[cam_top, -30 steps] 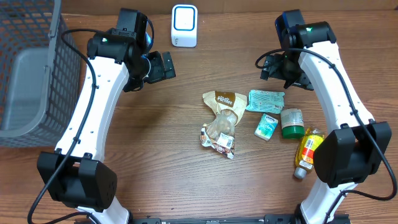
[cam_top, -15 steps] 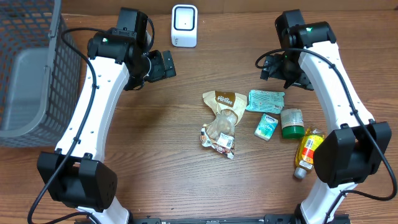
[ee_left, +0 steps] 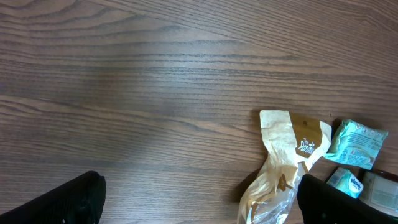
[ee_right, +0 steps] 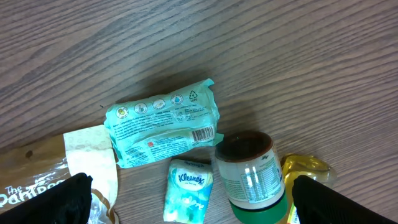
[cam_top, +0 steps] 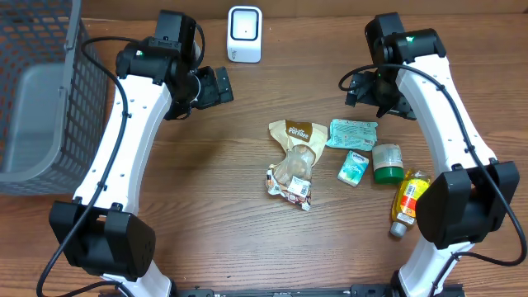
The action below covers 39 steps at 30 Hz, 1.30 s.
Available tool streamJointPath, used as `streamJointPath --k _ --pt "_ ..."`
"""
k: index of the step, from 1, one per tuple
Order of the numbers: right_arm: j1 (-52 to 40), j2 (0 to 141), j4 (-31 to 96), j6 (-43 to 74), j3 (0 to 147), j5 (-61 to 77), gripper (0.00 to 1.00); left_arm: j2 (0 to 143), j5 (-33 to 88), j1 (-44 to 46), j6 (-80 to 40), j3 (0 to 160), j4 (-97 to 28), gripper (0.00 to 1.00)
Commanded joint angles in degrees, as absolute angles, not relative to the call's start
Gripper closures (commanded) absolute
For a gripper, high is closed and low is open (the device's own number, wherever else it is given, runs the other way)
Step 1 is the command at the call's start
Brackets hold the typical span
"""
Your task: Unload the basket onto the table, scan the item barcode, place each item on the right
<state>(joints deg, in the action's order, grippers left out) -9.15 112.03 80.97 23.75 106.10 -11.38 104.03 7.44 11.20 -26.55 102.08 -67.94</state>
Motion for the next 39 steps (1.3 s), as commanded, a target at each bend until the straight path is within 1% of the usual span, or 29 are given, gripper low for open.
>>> streamJointPath --k 1,8,13,22,39 --pt "-9.34 111.33 80.77 24.01 107.0 -11.97 0.0 103.07 7.03 11.22 -25.82 103.24 -67.88 0.0" --pt "-9.37 111.31 80.77 24.01 106.98 -11.97 0.0 103.07 7.03 11.22 -25.8 103.24 -67.9 0.0" --pt "-11.09 107.74 80.79 24.01 106.98 -11.97 0.0 103.07 7.03 11.22 -25.8 103.24 -67.88 0.01" --pt "-16.38 95.09 80.82 24.01 106.98 -11.97 0.0 103.07 7.03 11.22 -25.8 103.24 -67.9 0.0" --pt "-16.82 71.4 80.86 24.01 106.96 -11.94 0.0 103.07 7.03 11.22 -25.8 103.24 -67.9 0.0"
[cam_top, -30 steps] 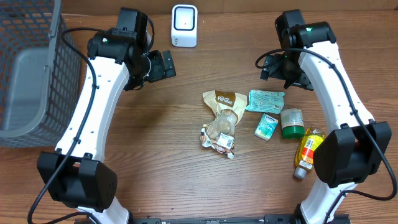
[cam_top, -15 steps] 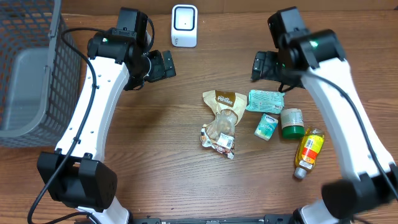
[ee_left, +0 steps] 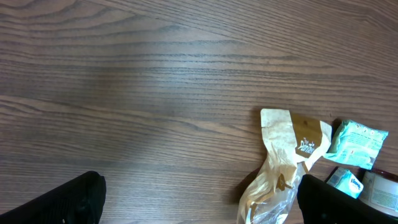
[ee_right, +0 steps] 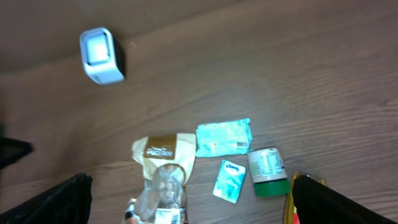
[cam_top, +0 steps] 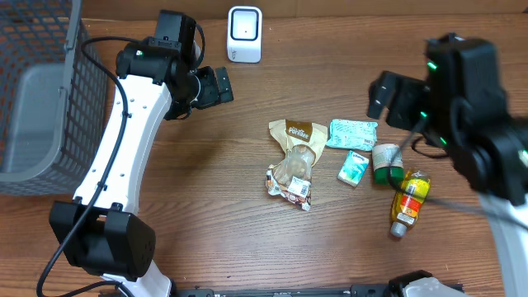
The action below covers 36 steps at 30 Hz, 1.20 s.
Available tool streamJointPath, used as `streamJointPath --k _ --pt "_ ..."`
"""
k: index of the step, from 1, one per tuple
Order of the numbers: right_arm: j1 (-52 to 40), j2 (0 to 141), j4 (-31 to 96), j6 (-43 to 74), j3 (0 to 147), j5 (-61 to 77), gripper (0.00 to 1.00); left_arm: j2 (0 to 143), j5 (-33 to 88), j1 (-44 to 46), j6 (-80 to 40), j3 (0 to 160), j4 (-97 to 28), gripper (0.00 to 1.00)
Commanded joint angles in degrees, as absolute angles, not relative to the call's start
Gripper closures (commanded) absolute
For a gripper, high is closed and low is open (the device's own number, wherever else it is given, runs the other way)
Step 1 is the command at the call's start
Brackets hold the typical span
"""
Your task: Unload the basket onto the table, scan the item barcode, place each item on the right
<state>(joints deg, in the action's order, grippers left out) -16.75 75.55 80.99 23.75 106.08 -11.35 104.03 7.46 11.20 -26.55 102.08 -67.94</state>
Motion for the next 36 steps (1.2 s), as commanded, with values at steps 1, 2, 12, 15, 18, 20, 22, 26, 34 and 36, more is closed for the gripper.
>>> streamJointPath --k 1,2,12,15,18,20,22,26,34,36 --pt "-16.82 70.19 80.86 24.01 106.96 -11.94 0.0 103.07 7.01 11.22 -25.82 103.24 -67.88 0.0" --pt "-16.82 69.12 80.86 24.01 106.96 -11.97 0.0 103.07 7.03 11.22 -25.8 103.24 -67.9 0.0" --pt "-16.75 55.46 81.8 24.01 106.83 -11.97 0.0 103.07 7.03 11.22 -25.8 103.24 -67.9 0.0" --pt "-16.71 52.42 83.53 24.01 106.8 -11.99 0.0 103.07 7.03 11.22 -25.8 103.24 -67.9 0.0" --pt "-16.71 49.04 85.08 24.05 105.95 -11.44 0.0 103.07 7.03 11.22 -25.8 103.24 -67.88 0.0" --pt "-16.71 46.5 84.88 24.05 103.79 -11.29 0.0 103.07 7.03 11.22 -25.82 103.24 -67.9 0.0" --pt "-16.69 43.81 84.66 24.05 100.66 -11.31 0.0 103.07 7.03 11.22 -25.82 103.24 -67.9 0.0" --pt "-16.64 37.01 80.77 24.05 91.29 -11.29 0.0 103.07 7.01 11.22 -25.8 103.24 -67.9 0.01" --pt "-14.92 22.92 67.99 24.12 70.54 -9.54 0.0 103.07 7.03 11.22 -25.8 103.24 -67.9 0.0" --pt "-14.0 19.84 65.65 24.27 66.04 -8.58 0.0 103.07 7.01 11.22 -25.8 103.24 -67.9 0.01"
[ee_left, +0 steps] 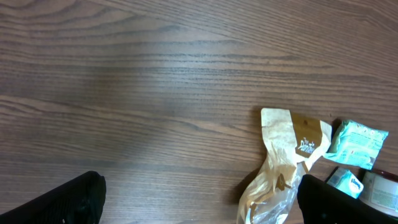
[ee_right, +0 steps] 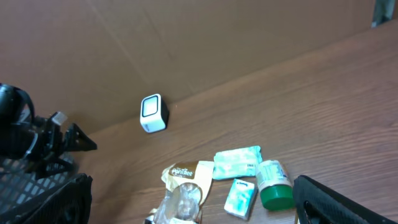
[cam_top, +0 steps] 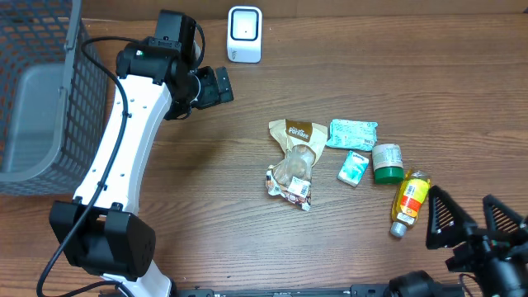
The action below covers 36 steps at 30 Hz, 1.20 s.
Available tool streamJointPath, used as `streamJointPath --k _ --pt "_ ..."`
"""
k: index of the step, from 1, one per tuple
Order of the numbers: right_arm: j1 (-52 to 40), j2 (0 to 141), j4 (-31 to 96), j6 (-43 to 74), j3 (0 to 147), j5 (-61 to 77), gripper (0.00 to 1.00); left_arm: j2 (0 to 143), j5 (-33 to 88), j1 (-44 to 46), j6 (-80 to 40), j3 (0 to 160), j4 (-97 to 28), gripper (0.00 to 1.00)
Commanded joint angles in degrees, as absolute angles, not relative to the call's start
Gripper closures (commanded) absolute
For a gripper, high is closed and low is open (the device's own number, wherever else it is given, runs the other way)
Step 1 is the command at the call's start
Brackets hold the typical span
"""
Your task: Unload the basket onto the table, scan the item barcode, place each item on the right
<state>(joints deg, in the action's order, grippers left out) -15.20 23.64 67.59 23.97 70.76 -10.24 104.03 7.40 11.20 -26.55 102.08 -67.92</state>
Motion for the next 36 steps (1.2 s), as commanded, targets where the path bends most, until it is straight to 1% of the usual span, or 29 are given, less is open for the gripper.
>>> streamJointPath --k 1,13,15,21,24,32,36 --pt "-13.52 18.24 64.31 24.25 63.77 -7.99 0.0 103.07 7.03 11.22 -25.8 103.24 -67.9 0.0" --pt "-10.52 6.52 46.33 24.25 44.53 -6.44 0.0 103.07 7.01 11.22 -25.82 103.24 -67.9 0.01" --pt "-10.5 5.61 41.89 24.25 41.91 -5.74 0.0 103.07 7.03 11.22 -25.82 103.24 -67.9 0.0" --pt "-10.46 3.25 22.11 24.21 33.3 -4.34 0.0 103.07 7.03 11.22 -25.82 103.24 -67.9 0.01" --pt "-10.46 2.11 14.66 24.23 29.17 -4.1 0.0 103.07 7.03 11.22 -25.8 103.24 -67.88 0.0" --pt "-10.46 0.19 -2.98 24.21 18.94 -2.81 0.0 103.07 7.03 11.22 -25.8 103.24 -67.88 0.01" --pt "-10.31 0.19 -9.63 24.21 14.92 -2.81 0.0 103.07 7.01 11.22 -25.8 103.24 -67.9 0.0"
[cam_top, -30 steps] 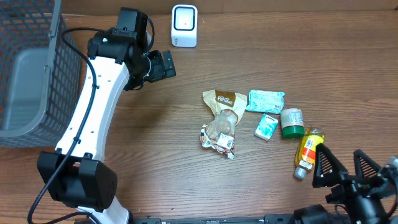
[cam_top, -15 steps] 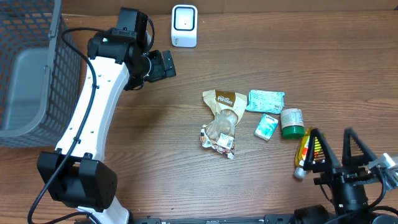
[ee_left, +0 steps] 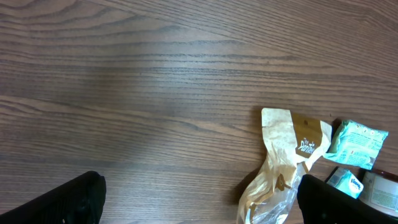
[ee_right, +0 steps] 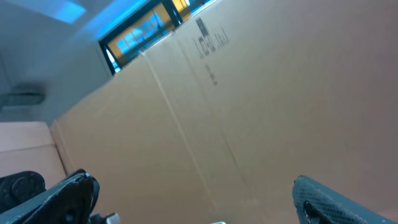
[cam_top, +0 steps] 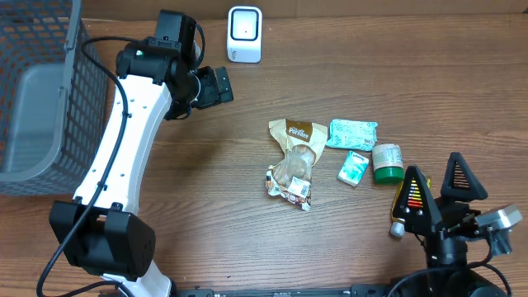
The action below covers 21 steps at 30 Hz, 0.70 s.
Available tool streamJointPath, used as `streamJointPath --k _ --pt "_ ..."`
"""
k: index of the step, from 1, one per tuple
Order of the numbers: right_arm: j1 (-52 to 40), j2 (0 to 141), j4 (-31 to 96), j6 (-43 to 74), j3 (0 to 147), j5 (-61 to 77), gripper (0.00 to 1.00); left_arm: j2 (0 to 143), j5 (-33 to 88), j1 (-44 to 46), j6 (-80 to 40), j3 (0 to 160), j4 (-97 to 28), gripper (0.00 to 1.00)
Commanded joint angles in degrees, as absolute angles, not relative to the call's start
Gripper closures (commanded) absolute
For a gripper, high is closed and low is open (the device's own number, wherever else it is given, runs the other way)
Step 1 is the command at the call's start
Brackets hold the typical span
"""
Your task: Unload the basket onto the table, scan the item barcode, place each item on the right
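A white barcode scanner (cam_top: 245, 33) stands at the table's back edge. Mid-table lie a brown-and-clear bag (cam_top: 293, 161), a teal wipes pack (cam_top: 353, 133), a small tissue pack (cam_top: 354, 167), a green-lidded jar (cam_top: 387, 162) and a yellow bottle (cam_top: 408, 200). My left gripper (cam_top: 216, 85) hangs open and empty left of the scanner; its wrist view shows the bag (ee_left: 283, 162) and the teal pack (ee_left: 357, 143). My right gripper (cam_top: 437, 188) is open and empty at the front right beside the bottle, tilted up. Its wrist view shows only its fingers (ee_right: 68, 193).
A grey mesh basket (cam_top: 33, 91) with a grey bin inside fills the left edge. A cardboard wall (ee_right: 236, 112) stands behind the table. Bare wood (cam_top: 198, 190) lies between the left arm and the items.
My right gripper has shifted from the front right corner to just beside the yellow bottle and tipped upward; its camera now faces the cardboard wall instead of the table. The left arm has not moved.
My right gripper was open low over the teal pack and jar. Then it was high above the table, then at the front right corner looking across the table. Now it points up at the wall. Items and left arm stayed put.
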<state>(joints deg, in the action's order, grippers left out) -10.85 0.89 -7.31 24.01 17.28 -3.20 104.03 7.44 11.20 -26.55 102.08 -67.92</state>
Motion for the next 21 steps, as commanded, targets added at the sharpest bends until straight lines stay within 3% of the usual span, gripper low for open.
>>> streamJointPath --k 1,13,21 --pt "-10.24 0.19 -10.74 24.23 14.02 -2.81 0.0 103.07 7.03 11.22 -25.8 103.24 -67.9 0.0" --pt "-9.32 0.19 -19.42 24.21 3.81 -2.83 0.0 103.07 7.03 11.22 -25.8 103.24 -67.9 0.0" --pt "-7.88 0.16 -14.35 23.99 0.45 -2.83 0.0 103.07 7.03 11.22 -25.8 103.24 -67.9 0.0"
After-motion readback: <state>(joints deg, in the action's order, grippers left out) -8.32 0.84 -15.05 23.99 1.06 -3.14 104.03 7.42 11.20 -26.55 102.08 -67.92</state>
